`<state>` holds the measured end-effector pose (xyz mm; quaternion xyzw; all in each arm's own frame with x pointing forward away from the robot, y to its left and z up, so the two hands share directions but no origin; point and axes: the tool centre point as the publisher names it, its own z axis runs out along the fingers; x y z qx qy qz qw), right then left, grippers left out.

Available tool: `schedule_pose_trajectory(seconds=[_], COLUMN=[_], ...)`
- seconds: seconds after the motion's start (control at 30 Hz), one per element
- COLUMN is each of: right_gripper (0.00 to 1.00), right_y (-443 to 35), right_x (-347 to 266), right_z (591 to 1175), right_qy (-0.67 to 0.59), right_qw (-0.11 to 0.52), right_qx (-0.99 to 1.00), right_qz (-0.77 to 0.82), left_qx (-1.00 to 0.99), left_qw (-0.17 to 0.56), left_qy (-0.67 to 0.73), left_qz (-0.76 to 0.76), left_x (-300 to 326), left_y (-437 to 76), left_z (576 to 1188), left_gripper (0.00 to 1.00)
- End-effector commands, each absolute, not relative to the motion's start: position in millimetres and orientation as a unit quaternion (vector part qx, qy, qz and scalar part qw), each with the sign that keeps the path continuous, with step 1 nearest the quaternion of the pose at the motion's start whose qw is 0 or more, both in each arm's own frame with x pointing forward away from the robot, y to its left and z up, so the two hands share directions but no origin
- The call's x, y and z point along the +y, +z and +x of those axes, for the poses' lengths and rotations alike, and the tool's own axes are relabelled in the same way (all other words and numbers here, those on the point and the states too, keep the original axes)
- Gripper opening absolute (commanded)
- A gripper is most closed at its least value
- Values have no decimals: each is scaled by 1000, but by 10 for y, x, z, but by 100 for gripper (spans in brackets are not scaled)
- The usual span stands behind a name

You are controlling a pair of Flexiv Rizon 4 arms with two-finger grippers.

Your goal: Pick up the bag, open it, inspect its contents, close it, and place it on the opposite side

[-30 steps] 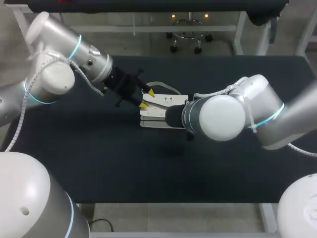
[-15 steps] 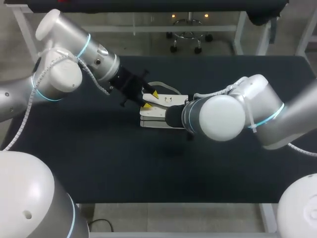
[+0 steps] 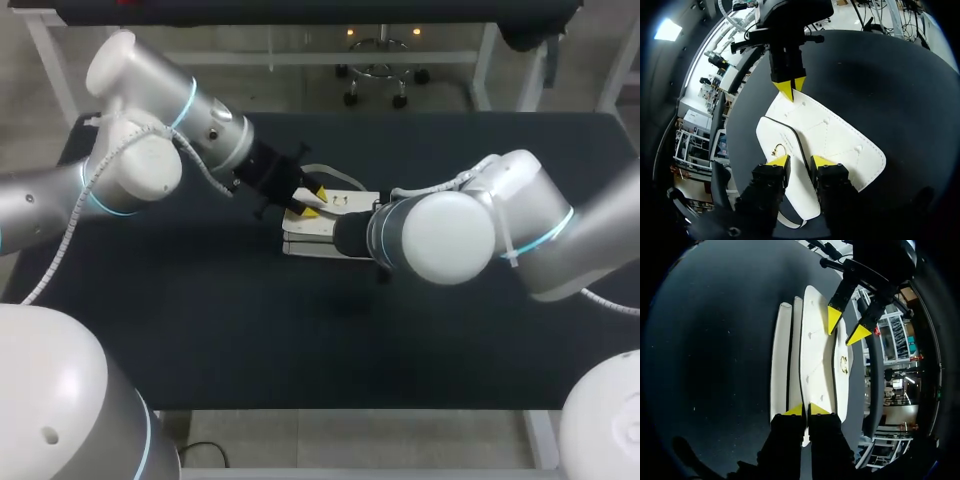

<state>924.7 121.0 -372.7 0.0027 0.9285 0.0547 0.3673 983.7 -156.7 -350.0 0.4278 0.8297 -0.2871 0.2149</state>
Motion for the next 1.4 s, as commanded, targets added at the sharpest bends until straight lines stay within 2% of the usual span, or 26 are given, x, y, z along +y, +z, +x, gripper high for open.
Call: schedule_pose_trajectory(seconds=[0.03, 0.2, 0.23, 0.27, 0.6, 1.07, 1.37, 1.4], right_gripper=[0, 0, 0, 0, 0, 0, 0, 0], right_y=[-3774, -3774, -3774, -3774, -3774, -3774, -3774, -3774], right_x=[1185, 1185, 1185, 1185, 1185, 1185, 1185, 1185], right_z=[9231, 9231, 9231, 9231, 9231, 9231, 9231, 9231], right_qy=[61, 61, 61, 61, 61, 61, 61, 61], right_qw=[373, 373, 373, 373, 373, 373, 373, 373], right_qx=[926, 926, 926, 926, 926, 926, 926, 926], right_qz=[0, 0, 0, 0, 0, 0, 0, 0], left_qx=[832, 838, 839, 841, 859, 909, 916, 916], left_qw=[231, 255, 256, 258, 253, 98, 96, 101], left_qy=[-281, -262, -260, -259, -276, -309, -299, -297], left_qz=[418, 406, 405, 400, 349, 263, 250, 250], left_x=[-1627, -1663, -1669, -1672, -1610, -1485, -1445, -1443], left_y=[-3573, -3627, -3634, -3638, -3456, -3106, -3182, -3203], left_z=[9832, 9867, 9871, 9878, 9989, 10350, 10337, 10314], left_gripper=[25, 16, 5, 0, 0, 0, 0, 20])
